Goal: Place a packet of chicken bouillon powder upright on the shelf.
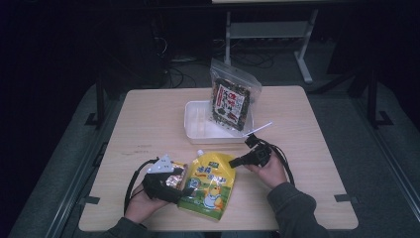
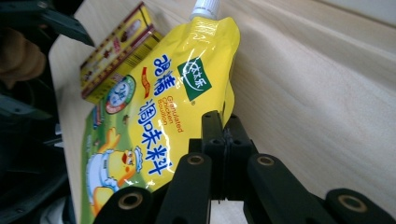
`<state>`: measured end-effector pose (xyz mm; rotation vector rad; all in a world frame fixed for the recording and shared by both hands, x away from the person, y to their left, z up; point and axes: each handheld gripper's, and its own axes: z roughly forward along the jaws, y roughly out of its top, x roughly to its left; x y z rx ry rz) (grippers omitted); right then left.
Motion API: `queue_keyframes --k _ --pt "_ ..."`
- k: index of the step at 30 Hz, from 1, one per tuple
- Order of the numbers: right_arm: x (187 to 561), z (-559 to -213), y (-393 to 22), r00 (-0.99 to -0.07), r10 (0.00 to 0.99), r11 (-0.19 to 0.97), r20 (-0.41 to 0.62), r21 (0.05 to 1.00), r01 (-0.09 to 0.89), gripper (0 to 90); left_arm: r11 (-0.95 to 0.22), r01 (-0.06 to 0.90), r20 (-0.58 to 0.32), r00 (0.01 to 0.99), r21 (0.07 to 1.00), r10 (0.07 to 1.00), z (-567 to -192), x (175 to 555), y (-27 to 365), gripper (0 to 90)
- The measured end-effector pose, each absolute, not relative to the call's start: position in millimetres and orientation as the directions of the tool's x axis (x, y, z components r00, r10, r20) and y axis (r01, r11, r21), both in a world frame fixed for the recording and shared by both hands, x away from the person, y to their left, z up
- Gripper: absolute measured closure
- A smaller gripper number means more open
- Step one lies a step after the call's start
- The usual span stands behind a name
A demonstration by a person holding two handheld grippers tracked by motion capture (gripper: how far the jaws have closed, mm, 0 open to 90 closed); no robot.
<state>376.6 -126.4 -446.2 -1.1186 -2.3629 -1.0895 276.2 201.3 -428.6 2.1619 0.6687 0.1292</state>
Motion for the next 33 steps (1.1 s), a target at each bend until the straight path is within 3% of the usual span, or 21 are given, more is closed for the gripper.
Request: queue_keyframes --k 11,22,30,33 --pt "363 -420 -137 -0.684 0.483 0.376 0.547 0.576 0.726 89.2 -0.484 0.441 -0.156 0.840 0.756 0.520 -432 279 204 16.9" --pt "348 -393 -138 -0.733 0.420 0.371 0.536 0.635 0.677 89.2 -0.460 0.486 -0.244 0.837 0.743 0.490 -438 284 204 19.9" --pt "341 -381 -137 -0.763 0.379 0.384 0.524 0.661 0.645 89.2 -0.441 0.511 -0.308 0.836 0.738 0.454 -441 287 204 23.4" --pt "339 -378 -136 -0.773 0.362 0.389 0.521 0.669 0.633 89.2 -0.445 0.513 -0.320 0.839 0.735 0.439 -441 287 204 28.8"
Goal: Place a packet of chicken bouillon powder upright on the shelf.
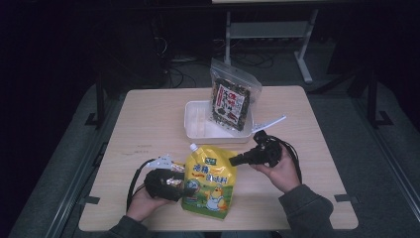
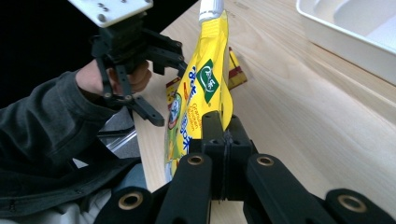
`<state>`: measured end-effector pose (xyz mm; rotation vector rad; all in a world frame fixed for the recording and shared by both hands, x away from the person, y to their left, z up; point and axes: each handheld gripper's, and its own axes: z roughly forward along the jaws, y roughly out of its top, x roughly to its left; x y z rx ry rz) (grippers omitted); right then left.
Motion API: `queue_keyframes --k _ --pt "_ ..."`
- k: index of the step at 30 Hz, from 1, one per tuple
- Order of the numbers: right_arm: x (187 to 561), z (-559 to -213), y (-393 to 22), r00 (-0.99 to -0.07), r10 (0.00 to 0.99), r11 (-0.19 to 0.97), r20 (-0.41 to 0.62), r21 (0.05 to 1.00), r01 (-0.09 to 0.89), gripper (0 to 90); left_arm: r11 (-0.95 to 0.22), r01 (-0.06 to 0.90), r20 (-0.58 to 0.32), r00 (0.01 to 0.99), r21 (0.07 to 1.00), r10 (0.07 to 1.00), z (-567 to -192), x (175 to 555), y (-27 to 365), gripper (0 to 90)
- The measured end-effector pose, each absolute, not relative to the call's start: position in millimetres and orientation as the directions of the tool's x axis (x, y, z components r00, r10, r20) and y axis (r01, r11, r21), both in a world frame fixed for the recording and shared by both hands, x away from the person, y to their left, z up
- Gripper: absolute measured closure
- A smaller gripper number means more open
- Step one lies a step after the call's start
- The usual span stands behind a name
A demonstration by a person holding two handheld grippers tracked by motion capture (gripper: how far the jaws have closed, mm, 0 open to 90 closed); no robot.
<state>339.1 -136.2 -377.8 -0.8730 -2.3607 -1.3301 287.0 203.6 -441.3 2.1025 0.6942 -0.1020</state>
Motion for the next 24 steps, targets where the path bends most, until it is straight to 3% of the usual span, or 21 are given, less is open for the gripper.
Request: queue_keyframes --k 15,24 --pt "337 -372 -138 -0.785 0.318 0.415 0.531 0.666 0.619 88.8 -0.401 0.524 -0.383 0.841 0.751 0.381 -440 289 212 58.2" --pt "342 -361 -136 -0.799 0.277 0.468 0.533 0.651 0.597 81.7 -0.384 0.511 -0.394 0.852 0.769 0.346 -439 287 214 74.8"
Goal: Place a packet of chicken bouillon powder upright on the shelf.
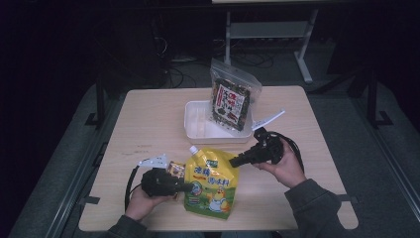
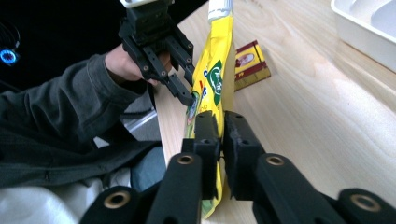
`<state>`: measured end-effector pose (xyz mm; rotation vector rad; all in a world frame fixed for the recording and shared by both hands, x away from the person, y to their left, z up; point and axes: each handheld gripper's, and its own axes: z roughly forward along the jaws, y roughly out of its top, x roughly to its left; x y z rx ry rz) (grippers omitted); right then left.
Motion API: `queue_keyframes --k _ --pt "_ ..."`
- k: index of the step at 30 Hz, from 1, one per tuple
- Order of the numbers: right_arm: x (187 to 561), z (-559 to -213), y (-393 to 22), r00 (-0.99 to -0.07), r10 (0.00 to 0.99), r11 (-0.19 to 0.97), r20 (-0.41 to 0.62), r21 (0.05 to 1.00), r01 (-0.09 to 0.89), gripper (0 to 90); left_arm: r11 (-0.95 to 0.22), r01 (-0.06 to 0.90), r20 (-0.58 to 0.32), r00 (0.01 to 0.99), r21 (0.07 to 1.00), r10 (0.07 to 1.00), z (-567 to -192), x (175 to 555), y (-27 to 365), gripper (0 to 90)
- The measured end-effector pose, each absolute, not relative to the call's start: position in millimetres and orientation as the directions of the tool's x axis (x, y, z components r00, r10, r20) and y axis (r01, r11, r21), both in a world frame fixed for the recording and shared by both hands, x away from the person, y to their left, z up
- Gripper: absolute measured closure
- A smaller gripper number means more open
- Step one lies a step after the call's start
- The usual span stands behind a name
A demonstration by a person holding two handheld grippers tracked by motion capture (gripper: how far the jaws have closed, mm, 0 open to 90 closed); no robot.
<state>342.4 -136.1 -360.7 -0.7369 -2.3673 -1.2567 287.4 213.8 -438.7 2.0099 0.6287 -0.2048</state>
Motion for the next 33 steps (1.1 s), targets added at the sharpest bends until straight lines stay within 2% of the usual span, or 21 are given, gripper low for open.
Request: queue_keyframes --k 6,16,19,29,33 --pt "354 -349 -122 -0.797 0.264 0.526 0.543 0.611 0.591 74.0 -0.385 0.503 -0.389 0.857 0.774 0.338 -438 286 212 75.4" --pt "374 -336 -91 -0.790 0.294 0.618 0.538 0.524 0.586 73.4 -0.387 0.496 -0.381 0.861 0.778 0.337 -436 286 211 75.3" --pt "379 -333 -84 -0.784 0.298 0.641 0.544 0.495 0.586 74.3 -0.388 0.493 -0.378 0.863 0.779 0.336 -435 286 210 75.4" --pt "381 -329 -77 -0.762 0.307 0.680 0.570 0.429 0.595 87.9 -0.389 0.488 -0.372 0.865 0.782 0.337 -434 286 209 75.1" --pt "379 -328 -78 -0.758 0.298 0.680 0.580 0.427 0.595 88.6 -0.394 0.485 -0.366 0.866 0.781 0.341 -434 286 207 73.0"
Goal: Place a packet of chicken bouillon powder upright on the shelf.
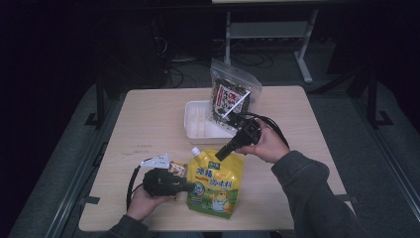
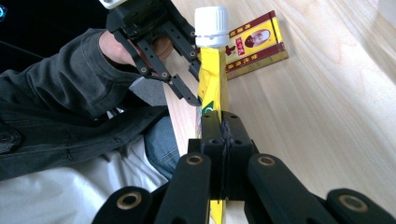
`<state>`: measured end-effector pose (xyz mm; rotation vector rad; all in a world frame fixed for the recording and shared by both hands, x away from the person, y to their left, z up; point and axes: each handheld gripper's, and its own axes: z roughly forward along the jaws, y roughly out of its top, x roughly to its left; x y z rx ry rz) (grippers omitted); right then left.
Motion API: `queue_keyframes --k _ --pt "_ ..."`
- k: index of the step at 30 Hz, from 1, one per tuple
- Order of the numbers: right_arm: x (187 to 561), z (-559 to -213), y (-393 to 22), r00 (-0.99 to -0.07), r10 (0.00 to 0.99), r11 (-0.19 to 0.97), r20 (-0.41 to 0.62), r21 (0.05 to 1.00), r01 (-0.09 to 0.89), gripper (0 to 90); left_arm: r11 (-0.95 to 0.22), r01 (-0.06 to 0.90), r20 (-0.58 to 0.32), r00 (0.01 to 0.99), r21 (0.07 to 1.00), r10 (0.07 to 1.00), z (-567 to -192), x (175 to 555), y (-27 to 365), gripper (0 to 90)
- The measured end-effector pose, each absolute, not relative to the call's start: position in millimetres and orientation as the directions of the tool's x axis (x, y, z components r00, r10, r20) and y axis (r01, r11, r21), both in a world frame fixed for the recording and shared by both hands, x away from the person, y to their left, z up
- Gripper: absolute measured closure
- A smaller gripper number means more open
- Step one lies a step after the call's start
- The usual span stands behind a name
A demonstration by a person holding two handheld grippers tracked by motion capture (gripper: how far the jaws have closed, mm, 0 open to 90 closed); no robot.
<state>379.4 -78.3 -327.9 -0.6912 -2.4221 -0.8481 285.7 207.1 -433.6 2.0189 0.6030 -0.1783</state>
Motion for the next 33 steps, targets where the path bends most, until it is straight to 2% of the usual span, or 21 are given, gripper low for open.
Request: queue_keyframes --k 12,20,33 --pt "366 -317 -79 -0.766 0.256 0.669 0.589 0.465 0.580 89.2 -0.384 0.469 -0.345 0.871 0.795 0.349 -430 284 208 66.7" --pt "361 -305 -77 -0.783 0.253 0.672 0.568 0.480 0.565 89.3 -0.362 0.467 -0.323 0.861 0.806 0.392 -425 283 216 61.1" --pt "373 -291 -84 -0.752 0.305 0.581 0.584 0.511 0.633 89.4 -0.363 0.479 -0.303 0.842 0.799 0.445 -424 283 224 54.5"
